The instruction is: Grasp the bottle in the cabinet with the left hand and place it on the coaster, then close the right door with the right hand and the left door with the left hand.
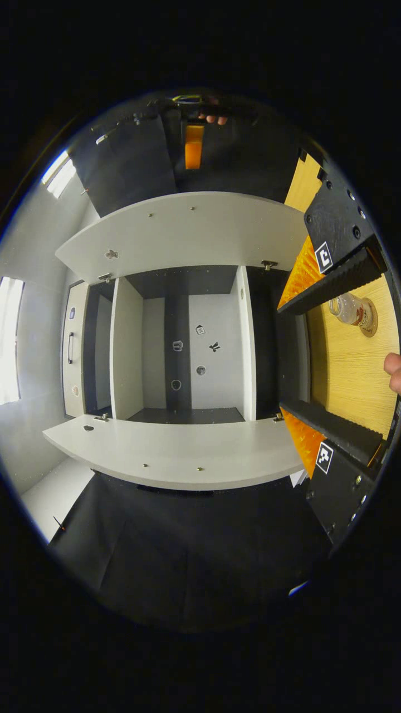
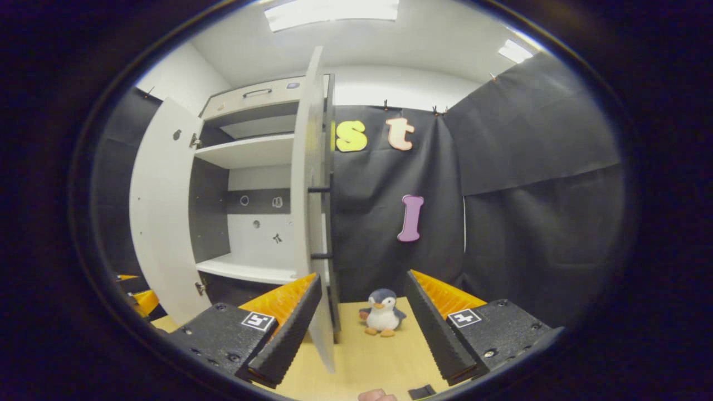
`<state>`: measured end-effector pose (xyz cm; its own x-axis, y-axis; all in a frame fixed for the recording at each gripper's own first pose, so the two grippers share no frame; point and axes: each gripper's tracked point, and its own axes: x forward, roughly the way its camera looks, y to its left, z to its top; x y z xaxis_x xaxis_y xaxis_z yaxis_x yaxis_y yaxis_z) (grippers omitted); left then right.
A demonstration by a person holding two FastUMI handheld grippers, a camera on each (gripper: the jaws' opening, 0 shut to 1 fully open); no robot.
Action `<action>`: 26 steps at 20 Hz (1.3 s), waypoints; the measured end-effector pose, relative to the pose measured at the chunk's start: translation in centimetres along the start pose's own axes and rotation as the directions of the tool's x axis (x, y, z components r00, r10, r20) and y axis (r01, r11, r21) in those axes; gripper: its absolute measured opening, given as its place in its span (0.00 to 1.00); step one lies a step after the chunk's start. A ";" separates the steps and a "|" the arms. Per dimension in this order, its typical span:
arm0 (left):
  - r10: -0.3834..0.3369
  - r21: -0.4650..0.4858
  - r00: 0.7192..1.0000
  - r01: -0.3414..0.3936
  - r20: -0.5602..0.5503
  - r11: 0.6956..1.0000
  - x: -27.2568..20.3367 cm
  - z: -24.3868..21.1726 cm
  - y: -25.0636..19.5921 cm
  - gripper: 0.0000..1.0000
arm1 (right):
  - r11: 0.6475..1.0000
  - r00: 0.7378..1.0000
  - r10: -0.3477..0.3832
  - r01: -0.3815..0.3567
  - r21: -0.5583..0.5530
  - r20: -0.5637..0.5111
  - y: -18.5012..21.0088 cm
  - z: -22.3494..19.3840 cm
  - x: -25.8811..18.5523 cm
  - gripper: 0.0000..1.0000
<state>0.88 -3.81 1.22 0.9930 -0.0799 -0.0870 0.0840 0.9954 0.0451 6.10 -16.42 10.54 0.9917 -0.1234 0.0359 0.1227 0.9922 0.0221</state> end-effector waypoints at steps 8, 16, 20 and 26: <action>-0.004 -0.017 1.000 0.004 -0.022 1.000 -0.3 -1.0 0.2 0.94 | 0.999 1.000 0.001 -0.001 -0.035 -0.003 -1.4 2.9 9.1 1.00; 0.008 -0.025 0.999 -0.010 -0.051 1.000 -0.3 -2.3 0.8 0.94 | 1.000 1.000 0.000 0.000 0.003 0.015 -0.5 2.5 9.4 0.96; 0.008 -0.012 0.999 -0.009 -0.036 1.000 -0.4 -2.0 0.9 0.94 | 1.000 0.999 -0.020 0.021 -0.015 0.029 0.3 2.8 8.9 0.96; 0.007 -0.014 1.000 -0.007 -0.030 1.000 -0.6 -1.9 1.1 0.93 | 0.993 0.993 0.121 -0.121 0.015 0.004 7.1 2.2 8.5 0.91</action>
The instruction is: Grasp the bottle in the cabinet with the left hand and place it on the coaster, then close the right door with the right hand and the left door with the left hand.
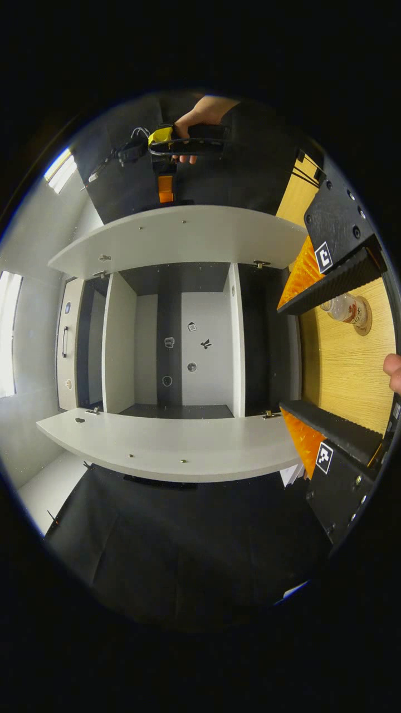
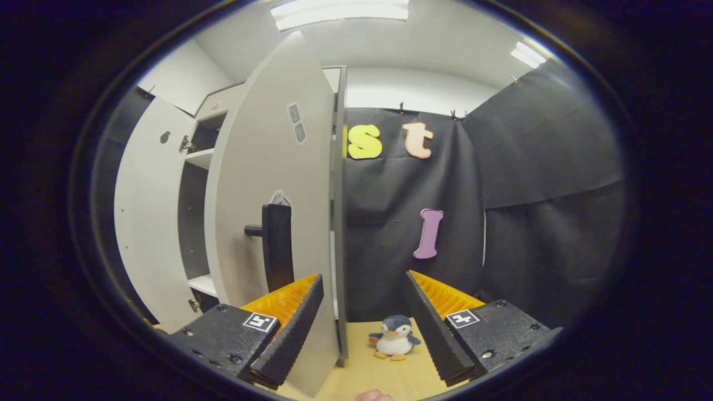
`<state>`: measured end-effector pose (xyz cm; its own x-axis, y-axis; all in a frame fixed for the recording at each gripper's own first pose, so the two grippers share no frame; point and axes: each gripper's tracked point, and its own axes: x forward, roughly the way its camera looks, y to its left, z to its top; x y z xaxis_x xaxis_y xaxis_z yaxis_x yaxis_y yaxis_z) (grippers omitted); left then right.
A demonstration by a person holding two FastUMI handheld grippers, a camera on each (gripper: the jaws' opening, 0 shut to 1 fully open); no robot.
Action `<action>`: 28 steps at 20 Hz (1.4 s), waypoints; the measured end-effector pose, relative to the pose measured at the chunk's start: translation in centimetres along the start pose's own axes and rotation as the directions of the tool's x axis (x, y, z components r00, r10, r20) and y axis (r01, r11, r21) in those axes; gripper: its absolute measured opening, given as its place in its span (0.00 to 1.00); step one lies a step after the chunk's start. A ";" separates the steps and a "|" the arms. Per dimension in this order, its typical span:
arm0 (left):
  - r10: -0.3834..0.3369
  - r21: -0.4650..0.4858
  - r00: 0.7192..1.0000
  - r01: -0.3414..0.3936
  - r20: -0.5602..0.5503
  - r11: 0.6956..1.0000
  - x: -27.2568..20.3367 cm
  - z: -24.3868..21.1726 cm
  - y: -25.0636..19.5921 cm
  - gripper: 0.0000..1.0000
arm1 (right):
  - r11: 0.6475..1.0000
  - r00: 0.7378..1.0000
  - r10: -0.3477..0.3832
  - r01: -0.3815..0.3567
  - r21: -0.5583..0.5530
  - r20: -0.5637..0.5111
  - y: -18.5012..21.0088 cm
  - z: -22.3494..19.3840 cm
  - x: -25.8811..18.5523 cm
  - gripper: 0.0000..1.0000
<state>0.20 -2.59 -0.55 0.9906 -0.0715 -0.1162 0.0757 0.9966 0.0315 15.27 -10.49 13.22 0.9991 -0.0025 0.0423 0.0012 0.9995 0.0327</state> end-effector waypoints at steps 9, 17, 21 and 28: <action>0.068 -0.020 0.998 -0.068 -0.010 0.997 -0.4 -0.6 2.7 0.94 | 0.988 0.989 0.144 -0.143 0.050 -0.022 11.1 -2.3 6.2 0.97; 0.151 -0.019 0.988 -0.150 0.017 0.988 -1.1 0.5 6.2 0.94 | 0.995 0.995 0.103 -0.103 0.001 0.016 10.6 -3.8 1.5 0.97; 0.195 -0.017 0.981 -0.194 0.025 0.981 -1.2 0.9 8.0 0.94 | 0.997 0.998 0.058 -0.056 -0.058 0.025 10.8 -7.4 -6.2 0.97; 0.209 -0.036 0.978 -0.208 0.025 0.977 -1.1 1.1 8.7 0.93 | 0.999 1.000 0.004 -0.004 -0.036 0.007 12.1 -13.0 -14.1 0.97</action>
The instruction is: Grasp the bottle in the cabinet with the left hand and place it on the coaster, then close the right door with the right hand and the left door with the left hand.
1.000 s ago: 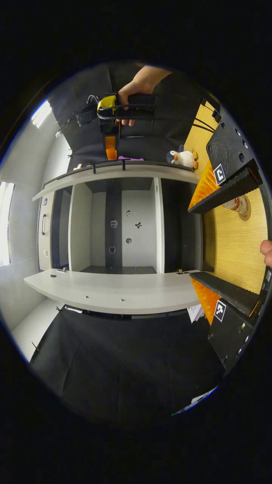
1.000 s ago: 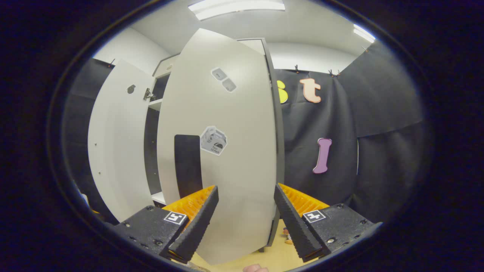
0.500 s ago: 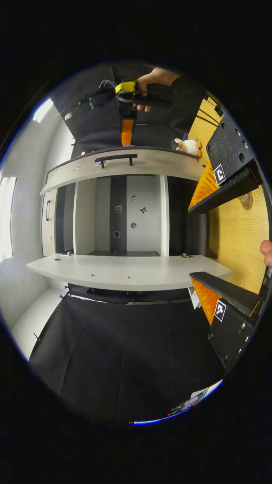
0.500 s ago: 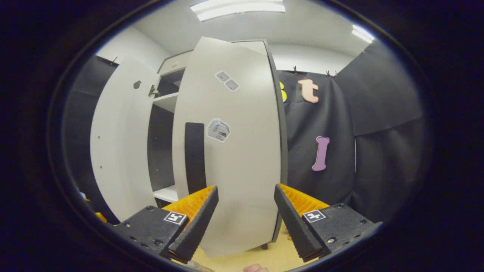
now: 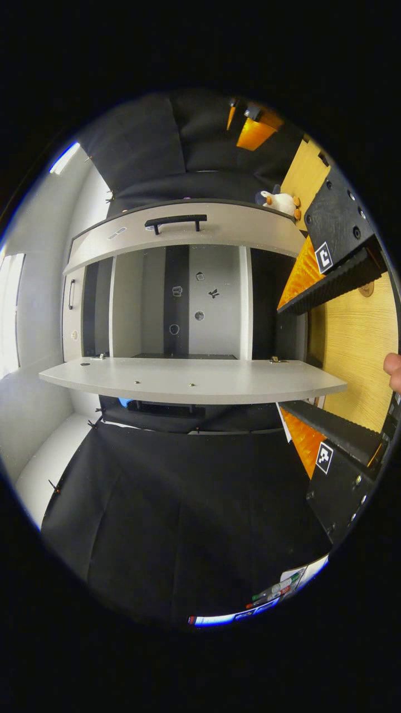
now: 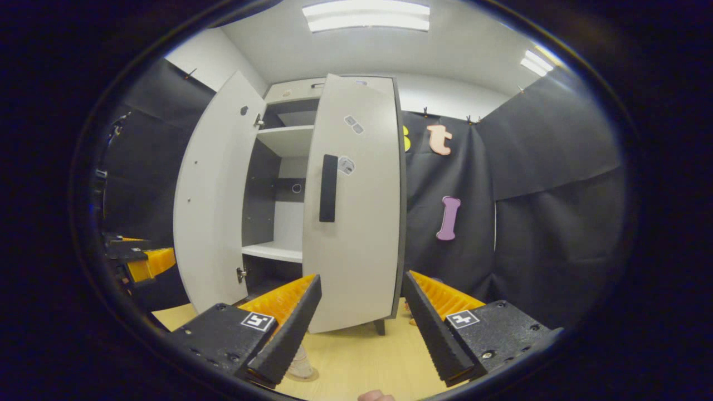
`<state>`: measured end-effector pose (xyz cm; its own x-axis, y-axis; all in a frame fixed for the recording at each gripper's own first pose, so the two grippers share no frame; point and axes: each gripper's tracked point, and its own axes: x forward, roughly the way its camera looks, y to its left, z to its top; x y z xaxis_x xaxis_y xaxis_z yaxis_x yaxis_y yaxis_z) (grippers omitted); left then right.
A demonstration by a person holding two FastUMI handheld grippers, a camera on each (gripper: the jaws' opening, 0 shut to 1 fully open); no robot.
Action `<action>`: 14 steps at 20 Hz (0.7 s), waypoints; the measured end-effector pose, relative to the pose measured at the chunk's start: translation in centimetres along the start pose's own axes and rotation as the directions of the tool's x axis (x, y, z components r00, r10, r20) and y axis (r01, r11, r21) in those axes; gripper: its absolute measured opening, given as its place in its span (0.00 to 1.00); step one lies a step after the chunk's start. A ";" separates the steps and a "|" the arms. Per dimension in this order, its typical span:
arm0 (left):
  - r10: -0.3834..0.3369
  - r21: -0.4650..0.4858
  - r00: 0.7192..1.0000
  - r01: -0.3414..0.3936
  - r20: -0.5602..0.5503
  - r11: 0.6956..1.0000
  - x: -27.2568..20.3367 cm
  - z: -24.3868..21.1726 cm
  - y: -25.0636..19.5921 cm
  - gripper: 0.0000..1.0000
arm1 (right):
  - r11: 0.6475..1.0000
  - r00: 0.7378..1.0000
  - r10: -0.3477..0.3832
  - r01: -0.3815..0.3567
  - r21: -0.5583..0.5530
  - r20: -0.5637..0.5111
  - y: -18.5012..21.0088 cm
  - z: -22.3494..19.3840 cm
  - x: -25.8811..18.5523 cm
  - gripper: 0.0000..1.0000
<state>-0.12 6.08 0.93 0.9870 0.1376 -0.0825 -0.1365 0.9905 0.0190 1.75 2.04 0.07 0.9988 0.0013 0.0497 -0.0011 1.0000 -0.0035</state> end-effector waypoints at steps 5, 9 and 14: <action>0.023 -0.021 1.000 -0.022 0.020 1.000 0.0 1.8 1.2 0.93 | 1.000 0.999 0.003 -0.004 -0.027 -0.038 -0.3 -0.9 -0.2 0.97; 0.101 -0.041 0.987 -0.097 0.121 0.994 1.3 8.1 6.9 0.94 | 0.999 0.999 0.039 -0.040 -0.036 -0.039 0.6 -1.2 -0.6 0.97; 0.222 -0.098 0.964 -0.209 0.149 0.973 5.8 10.8 14.3 0.94 | 0.997 0.998 0.062 -0.063 -0.033 -0.018 1.3 -0.5 -0.4 0.97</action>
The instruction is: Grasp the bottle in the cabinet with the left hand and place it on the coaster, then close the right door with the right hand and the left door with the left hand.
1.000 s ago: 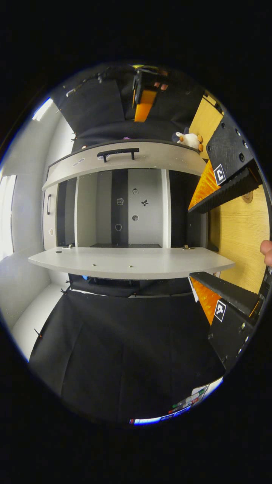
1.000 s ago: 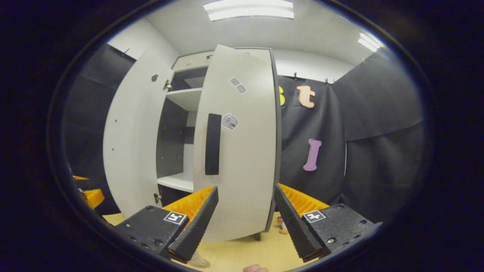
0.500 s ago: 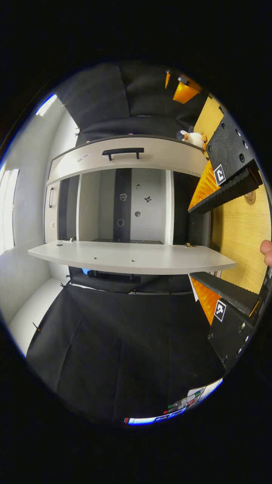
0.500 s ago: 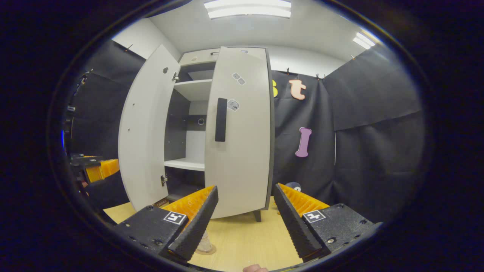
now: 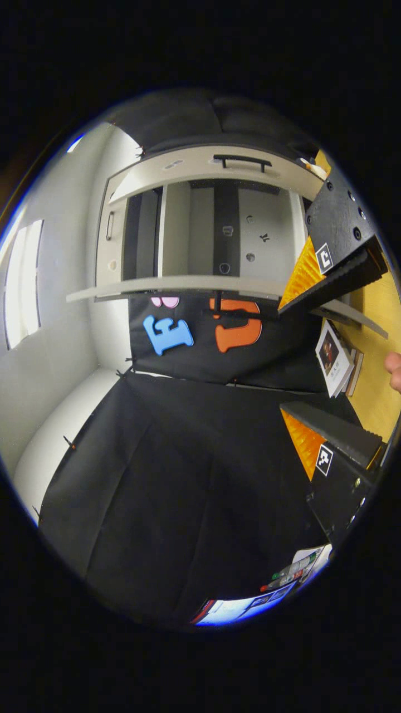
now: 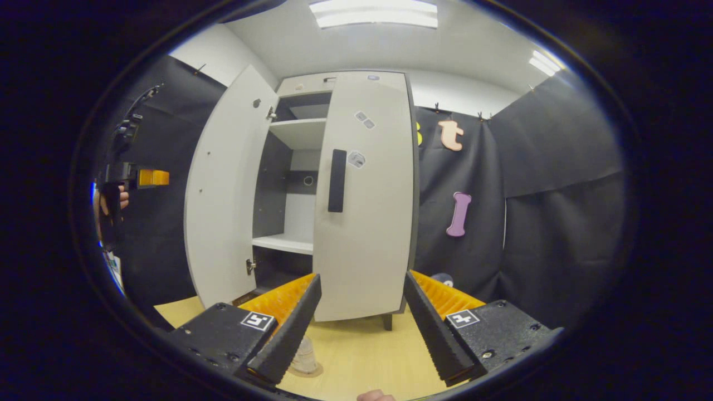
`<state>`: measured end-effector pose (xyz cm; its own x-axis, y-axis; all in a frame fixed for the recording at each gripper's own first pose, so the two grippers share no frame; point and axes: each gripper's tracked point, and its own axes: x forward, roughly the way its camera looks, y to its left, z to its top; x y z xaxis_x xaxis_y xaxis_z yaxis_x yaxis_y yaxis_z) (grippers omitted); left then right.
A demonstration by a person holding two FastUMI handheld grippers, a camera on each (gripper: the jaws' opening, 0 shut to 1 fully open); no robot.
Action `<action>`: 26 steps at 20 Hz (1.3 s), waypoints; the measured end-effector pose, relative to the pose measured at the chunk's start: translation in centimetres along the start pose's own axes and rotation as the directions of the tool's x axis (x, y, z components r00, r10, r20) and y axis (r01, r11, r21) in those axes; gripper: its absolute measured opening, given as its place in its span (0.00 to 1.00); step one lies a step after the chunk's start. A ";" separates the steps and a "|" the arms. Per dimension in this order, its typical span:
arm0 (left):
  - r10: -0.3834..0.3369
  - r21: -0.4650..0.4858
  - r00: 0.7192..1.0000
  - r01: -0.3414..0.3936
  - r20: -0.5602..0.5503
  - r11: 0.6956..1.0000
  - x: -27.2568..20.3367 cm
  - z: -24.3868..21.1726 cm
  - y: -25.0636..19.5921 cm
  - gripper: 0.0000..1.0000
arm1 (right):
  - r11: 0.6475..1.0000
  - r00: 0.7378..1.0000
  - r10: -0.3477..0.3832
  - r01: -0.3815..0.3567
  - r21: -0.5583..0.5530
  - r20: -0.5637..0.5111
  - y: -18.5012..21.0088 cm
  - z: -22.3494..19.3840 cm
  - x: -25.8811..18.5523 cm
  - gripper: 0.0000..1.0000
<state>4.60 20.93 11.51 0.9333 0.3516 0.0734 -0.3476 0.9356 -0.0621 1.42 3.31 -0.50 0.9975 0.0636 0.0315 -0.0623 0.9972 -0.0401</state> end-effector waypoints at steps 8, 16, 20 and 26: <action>0.013 -0.105 0.997 -0.021 -0.073 0.994 6.5 -2.5 3.1 0.95 | 0.997 0.997 -0.073 0.073 -0.024 0.001 -2.6 0.4 -0.3 0.93; -0.016 -0.116 0.998 0.008 -0.064 0.993 6.0 -2.4 2.0 0.99 | 0.995 0.996 -0.094 0.095 -0.008 0.002 -3.2 0.1 0.0 0.97; -0.045 -0.085 0.997 0.040 -0.067 0.996 5.5 -2.2 -0.1 0.92 | 0.997 0.997 -0.080 0.080 -0.009 0.006 -3.1 0.0 0.4 0.97; -0.169 -0.103 0.982 0.160 -0.084 0.982 4.0 -2.7 -4.9 0.92 | 0.994 0.994 -0.106 0.106 -0.017 0.002 -4.4 0.0 -0.1 0.93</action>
<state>10.30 17.71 9.43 0.9829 0.1842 -0.0008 -0.1822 0.9715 -0.1516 1.57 -1.13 -0.29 0.9984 -0.0423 0.0379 0.0442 0.9976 -0.0532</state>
